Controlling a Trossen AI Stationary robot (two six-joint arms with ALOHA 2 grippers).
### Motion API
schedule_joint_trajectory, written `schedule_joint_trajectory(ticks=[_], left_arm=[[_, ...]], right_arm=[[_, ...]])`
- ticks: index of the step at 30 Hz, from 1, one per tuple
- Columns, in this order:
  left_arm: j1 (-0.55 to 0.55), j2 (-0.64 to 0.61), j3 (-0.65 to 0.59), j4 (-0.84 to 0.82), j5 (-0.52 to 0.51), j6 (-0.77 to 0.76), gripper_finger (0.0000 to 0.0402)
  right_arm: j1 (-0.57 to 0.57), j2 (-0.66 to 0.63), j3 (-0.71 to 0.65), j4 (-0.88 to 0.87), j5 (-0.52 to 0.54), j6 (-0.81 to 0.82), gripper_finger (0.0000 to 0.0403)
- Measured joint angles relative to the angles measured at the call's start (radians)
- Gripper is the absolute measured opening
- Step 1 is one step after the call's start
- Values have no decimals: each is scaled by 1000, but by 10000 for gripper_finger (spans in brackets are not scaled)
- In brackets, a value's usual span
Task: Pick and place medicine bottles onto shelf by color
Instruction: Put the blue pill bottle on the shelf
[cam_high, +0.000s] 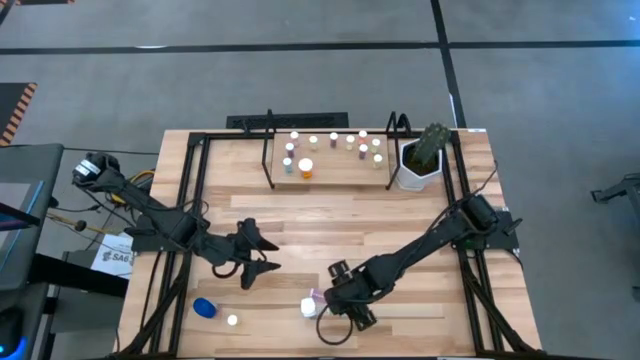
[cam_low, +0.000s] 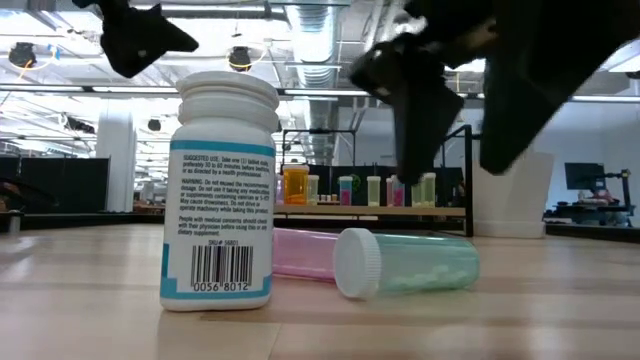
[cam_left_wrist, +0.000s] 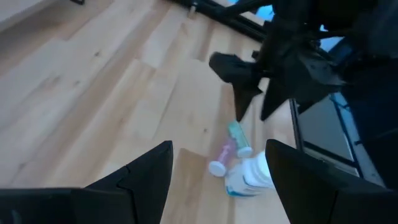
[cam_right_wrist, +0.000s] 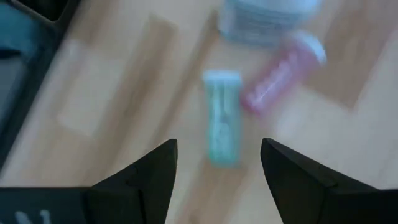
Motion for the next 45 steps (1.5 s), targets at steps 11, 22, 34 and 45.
schedule_joint_trajectory(ticks=[11,22,34,45], left_arm=[[-95,0,0,29,-30,-10,245],[-113,0,0,26,-47,4,245],[-113,0,-1,26,-56,6,245],[-112,0,-1,26,-98,6,245]], right_arm=[[-2,2,-97,205,1,52,254],[-2,2,-198,288,-1,54,254],[-11,2,-229,302,54,36,209],[-32,-3,-226,250,35,6,106]])
